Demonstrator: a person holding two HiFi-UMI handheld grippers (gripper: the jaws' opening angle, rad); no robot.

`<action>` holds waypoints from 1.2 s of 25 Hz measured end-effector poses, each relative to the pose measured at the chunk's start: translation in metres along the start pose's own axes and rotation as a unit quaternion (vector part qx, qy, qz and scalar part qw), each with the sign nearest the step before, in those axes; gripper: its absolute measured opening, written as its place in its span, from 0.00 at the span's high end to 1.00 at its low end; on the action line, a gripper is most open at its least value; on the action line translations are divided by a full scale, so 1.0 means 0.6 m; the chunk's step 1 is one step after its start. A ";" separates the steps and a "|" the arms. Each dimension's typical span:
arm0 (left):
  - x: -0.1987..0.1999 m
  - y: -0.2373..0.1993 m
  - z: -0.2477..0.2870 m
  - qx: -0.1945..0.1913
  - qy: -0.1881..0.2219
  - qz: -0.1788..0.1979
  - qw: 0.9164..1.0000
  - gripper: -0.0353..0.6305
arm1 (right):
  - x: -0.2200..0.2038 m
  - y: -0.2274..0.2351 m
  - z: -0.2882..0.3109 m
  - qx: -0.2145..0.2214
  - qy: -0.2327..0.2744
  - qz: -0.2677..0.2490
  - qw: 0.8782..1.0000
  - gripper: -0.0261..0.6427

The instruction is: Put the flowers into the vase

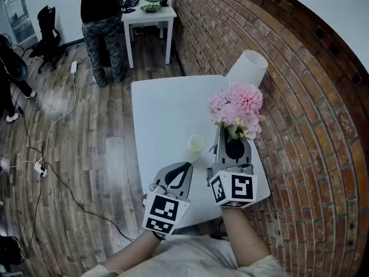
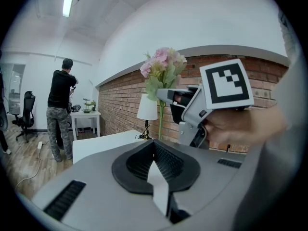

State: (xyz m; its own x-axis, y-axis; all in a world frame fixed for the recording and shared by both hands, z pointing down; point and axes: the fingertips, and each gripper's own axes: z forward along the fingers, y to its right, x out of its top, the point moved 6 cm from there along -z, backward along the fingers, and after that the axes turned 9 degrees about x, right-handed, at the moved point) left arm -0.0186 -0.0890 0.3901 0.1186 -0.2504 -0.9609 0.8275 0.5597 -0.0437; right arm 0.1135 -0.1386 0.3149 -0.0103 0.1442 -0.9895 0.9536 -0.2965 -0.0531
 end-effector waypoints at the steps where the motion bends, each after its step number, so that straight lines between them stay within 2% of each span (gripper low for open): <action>1: 0.000 -0.002 -0.002 0.001 0.001 -0.001 1.000 0.94 | 0.006 -0.004 0.001 0.002 0.005 0.000 1.000 0.88; 14: -0.003 -0.021 -0.023 0.014 0.006 -0.004 1.000 0.93 | 0.038 -0.039 0.019 0.024 0.033 0.005 0.999 0.88; 30: -0.018 -0.064 -0.028 0.048 -0.009 -0.015 0.999 0.93 | -0.062 -0.052 0.047 0.025 -0.006 0.010 1.000 0.88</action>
State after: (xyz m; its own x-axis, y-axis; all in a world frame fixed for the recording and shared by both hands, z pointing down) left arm -0.0608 -0.0943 0.3976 0.1026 -0.2798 -0.9546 0.8792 0.4743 -0.0445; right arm 0.0756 -0.1612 0.3494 0.0046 0.1264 -0.9920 0.9374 -0.3460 -0.0398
